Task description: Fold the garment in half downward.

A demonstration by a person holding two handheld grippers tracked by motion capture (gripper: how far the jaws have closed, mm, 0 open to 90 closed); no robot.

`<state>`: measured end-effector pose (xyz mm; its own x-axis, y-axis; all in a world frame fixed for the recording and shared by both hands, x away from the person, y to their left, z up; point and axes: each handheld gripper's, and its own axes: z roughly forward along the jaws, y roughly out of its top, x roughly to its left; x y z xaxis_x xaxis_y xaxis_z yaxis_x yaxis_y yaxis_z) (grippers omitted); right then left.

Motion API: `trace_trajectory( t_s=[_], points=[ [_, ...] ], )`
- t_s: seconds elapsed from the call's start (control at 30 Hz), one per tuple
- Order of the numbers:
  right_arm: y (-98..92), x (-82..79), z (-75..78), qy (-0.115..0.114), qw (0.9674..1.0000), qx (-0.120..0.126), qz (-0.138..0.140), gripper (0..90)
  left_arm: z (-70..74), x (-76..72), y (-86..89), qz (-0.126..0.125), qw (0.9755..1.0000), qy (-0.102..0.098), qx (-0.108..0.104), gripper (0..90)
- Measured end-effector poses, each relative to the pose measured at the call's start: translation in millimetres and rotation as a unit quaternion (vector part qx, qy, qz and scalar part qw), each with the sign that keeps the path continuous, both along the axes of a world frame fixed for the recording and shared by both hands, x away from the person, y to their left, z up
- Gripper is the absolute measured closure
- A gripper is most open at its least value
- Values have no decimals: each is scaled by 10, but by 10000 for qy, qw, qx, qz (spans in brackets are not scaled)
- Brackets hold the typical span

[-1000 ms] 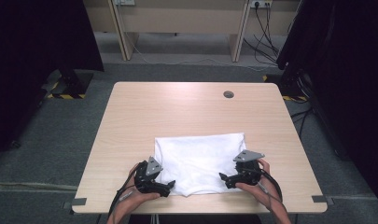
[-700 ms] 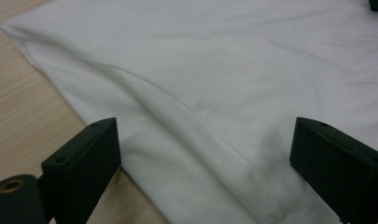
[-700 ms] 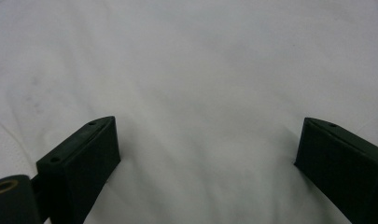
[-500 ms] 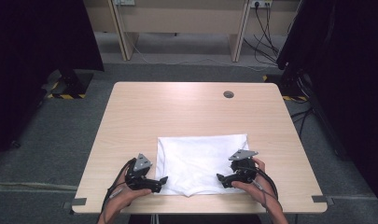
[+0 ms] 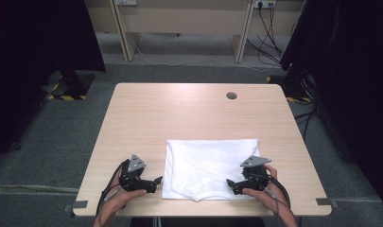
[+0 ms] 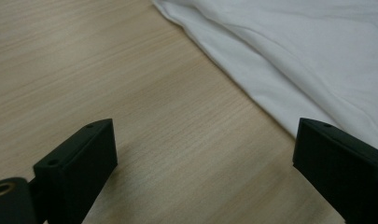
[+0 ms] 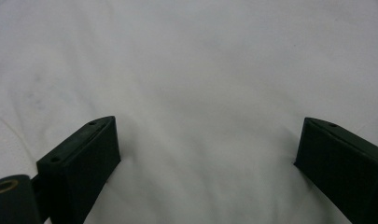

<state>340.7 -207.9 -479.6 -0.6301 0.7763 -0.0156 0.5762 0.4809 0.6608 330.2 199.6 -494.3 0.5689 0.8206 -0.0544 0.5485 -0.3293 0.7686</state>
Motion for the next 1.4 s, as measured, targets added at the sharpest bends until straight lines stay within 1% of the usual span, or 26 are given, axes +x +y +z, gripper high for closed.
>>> trace_trajectory(
  t_s=[0.07,0.2,0.4,0.6,0.93,1.4],
  points=[
    [-46,-23,0,-2,10000,-3,-30,62,-1,-2,13,5,10000,18,-16,47],
    [-103,-55,2,3,10000,-6,-78,62,-9,-6,41,45,9999,79,103,44],
    [-178,-87,1,-3,10000,-4,-91,62,-13,-18,66,39,9999,81,139,40],
    [-235,-121,-2,-28,9999,17,-135,62,-19,-21,52,14,9995,51,309,29],
    [-246,-130,-7,-49,9999,6,-154,57,-21,-16,49,37,9995,64,310,16],
    [-252,-123,-6,-42,9999,24,-107,48,-22,-6,42,30,9995,83,318,0]
  ],
)
